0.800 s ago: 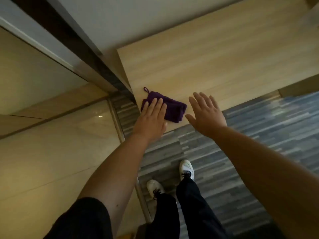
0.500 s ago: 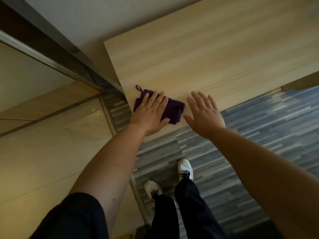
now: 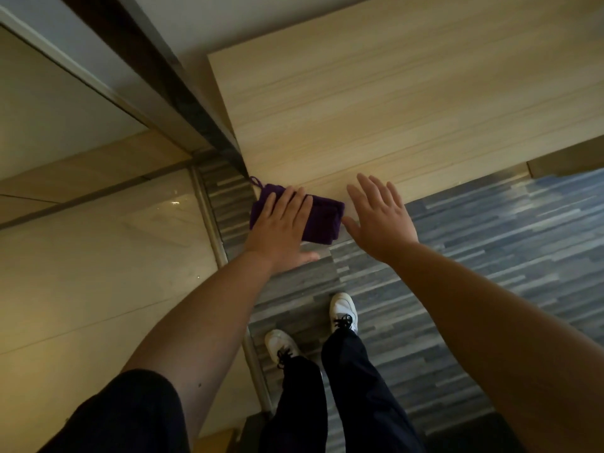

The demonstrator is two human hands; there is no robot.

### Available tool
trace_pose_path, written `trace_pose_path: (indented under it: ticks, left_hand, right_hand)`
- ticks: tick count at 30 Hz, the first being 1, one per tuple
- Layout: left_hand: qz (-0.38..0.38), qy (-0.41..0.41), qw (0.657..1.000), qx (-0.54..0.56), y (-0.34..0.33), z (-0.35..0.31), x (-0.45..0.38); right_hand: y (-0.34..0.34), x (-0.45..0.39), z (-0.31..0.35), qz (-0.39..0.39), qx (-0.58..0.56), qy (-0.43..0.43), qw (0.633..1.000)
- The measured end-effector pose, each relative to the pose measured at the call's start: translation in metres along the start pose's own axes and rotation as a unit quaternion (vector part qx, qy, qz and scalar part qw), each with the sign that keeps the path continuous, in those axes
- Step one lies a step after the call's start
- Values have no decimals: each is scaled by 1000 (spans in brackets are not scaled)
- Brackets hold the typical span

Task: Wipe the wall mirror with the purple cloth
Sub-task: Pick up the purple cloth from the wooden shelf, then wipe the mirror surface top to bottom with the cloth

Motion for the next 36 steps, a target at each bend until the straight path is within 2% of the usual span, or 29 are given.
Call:
trace_pose_path:
  ticks: [4, 7, 10, 14, 22, 28, 36]
  left_hand:
    - [-58, 37, 998, -1, -11, -10, 34]
    - [-75, 28, 997, 18, -7, -5, 53]
    - [-94, 64, 992, 58, 15, 17, 73]
    - [-168, 119, 976, 63, 64, 61, 123]
    - [-341, 227, 912, 14, 181, 165, 260]
    - [-409, 289, 866, -12, 263, 233, 346]
    - [-467, 325, 818, -82, 343, 310, 405]
  right_hand:
    - [-1, 9, 15, -5, 9, 5, 1000]
    - [4, 16, 32, -4, 20, 18, 1000]
    - [22, 20, 59, -2, 30, 42, 999]
    - [67, 24, 121, -11, 31, 104, 994]
    - [208, 32, 275, -125, 23, 194, 973]
    - [298, 26, 368, -220, 59, 243, 943]
    - [409, 11, 458, -329, 54, 297, 895]
Point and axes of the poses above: each hand's wrist, its own x-axis away from the middle knuckle, its own y-axis out of the back of the hand, z = x × y, the point moved 1 cm from there along -x, towards the middle knuckle, and after that the axes turned 2 degrees about -z, right-handed, at the moved point
